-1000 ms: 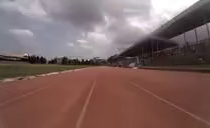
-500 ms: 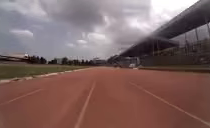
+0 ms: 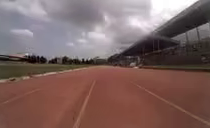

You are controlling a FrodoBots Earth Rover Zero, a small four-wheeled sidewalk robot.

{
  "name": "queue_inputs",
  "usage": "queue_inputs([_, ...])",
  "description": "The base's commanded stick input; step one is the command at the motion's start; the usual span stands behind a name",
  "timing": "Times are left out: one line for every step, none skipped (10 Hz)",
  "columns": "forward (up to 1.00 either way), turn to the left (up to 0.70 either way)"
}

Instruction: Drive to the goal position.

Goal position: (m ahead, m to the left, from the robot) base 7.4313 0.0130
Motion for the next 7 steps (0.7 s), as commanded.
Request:
queue_inputs([0.45,0.0])
queue_inputs([0.45,0.0])
queue_inputs([0.45,0.0])
queue_inputs([0.45,0.0])
queue_inputs([0.45,0.0])
queue_inputs([0.45,0.0])
queue_inputs([0.45,0.0])
